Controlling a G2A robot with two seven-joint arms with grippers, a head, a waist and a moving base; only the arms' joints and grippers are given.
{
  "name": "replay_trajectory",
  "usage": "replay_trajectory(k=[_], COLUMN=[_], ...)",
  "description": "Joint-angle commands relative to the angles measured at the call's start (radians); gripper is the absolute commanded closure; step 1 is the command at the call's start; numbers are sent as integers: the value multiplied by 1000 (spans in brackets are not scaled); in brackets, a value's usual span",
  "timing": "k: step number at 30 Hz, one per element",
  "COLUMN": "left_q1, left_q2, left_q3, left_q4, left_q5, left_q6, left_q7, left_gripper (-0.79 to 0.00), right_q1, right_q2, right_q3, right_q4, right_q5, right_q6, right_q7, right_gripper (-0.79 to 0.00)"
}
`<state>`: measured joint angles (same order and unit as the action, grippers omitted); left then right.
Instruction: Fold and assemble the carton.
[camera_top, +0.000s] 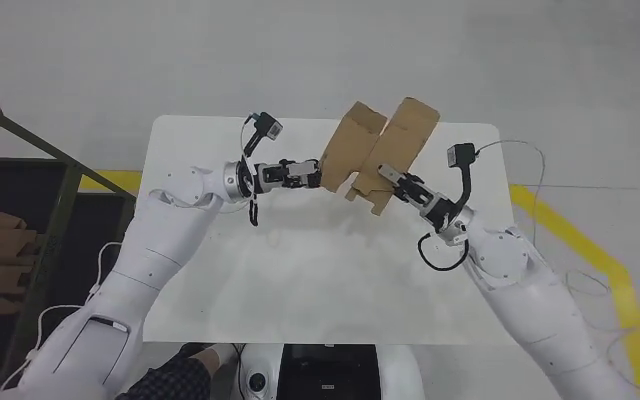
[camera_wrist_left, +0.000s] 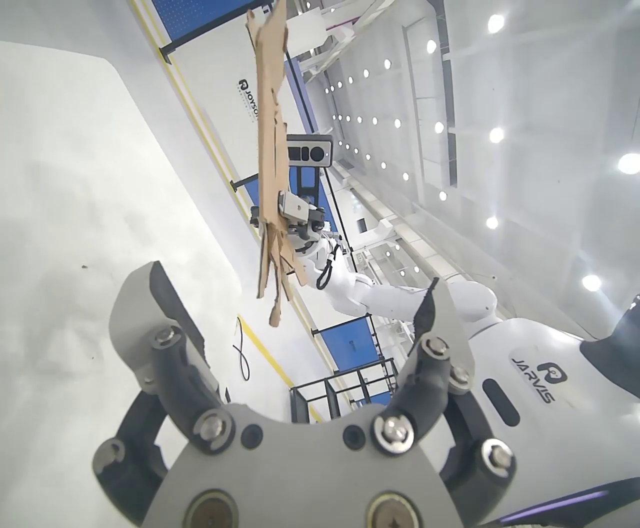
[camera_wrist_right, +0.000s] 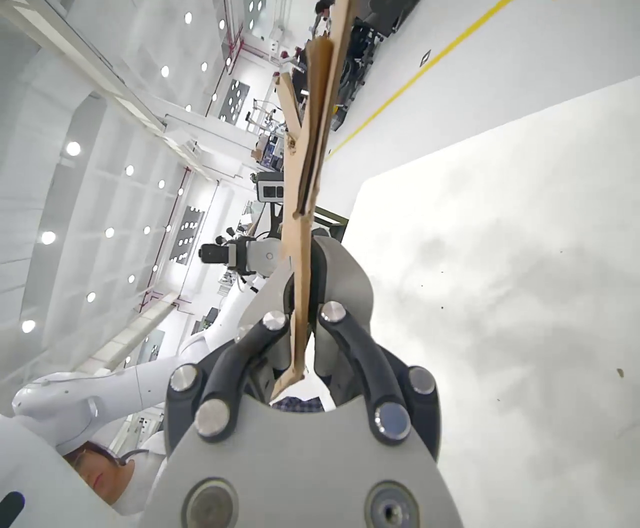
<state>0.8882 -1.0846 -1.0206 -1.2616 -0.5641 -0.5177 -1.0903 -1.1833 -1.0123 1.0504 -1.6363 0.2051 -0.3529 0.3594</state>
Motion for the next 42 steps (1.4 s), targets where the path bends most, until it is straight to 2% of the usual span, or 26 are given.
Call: replay_trajectory(k=[1, 9, 11, 15, 16, 22, 25, 26, 27, 28, 29, 30, 35, 42], left_q1=[8, 11, 11, 13, 14, 19, 21, 21, 22, 21, 21, 19, -5, -73], left_q2=[-5, -22, -23, -26, -26, -27, -29, -29, -30, -30, -31, -31, -30, -14], left_q3=[13, 40, 38, 31, 28, 14, 10, 10, 8, 7, 6, 4, -12, -45], left_q4=[-7, 12, 18, 24, 24, 31, 33, 33, 34, 35, 37, 40, 63, 109], left_q5=[4, 6, 3, -5, -6, -24, -30, -30, -32, -34, -36, -40, -46, 8], left_q6=[-2, -15, -21, -30, -31, -34, -34, -34, -33, -33, -32, -30, -5, 50], left_q7=[22, 55, 58, 57, 54, 42, 37, 36, 34, 31, 30, 25, -22, -177], left_gripper=[-785, -785, -696, -391, -369, 0, 0, 0, 0, 0, 0, 0, 0, 0], right_q1=[1, -28, -36, -46, -49, -57, -57, -57, -56, -57, -57, -57, -55, -32], right_q2=[-8, -30, -34, -42, -44, -54, -57, -58, -60, -61, -62, -63, -65, -59], right_q3=[-15, -55, -59, -67, -69, -71, -66, -64, -62, -59, -58, -54, -33, 37], right_q4=[-8, -48, -54, -61, -62, -68, -64, -62, -59, -57, -56, -55, -39, 32], right_q5=[-11, -103, -116, -130, -135, -150, -150, -150, -149, -149, -149, -149, -148, -103], right_q6=[12, 29, 34, 44, 45, 55, 61, 61, 59, 59, 58, 57, 26, -74], right_q7=[-33, -154, -167, -179, -180, -182, -178, -176, -172, -171, -170, -166, -132, -27], right_gripper=[0, 0, 0, 0, 0, 0, 0, -58, -259, -372, -763, -785, -785, -785])
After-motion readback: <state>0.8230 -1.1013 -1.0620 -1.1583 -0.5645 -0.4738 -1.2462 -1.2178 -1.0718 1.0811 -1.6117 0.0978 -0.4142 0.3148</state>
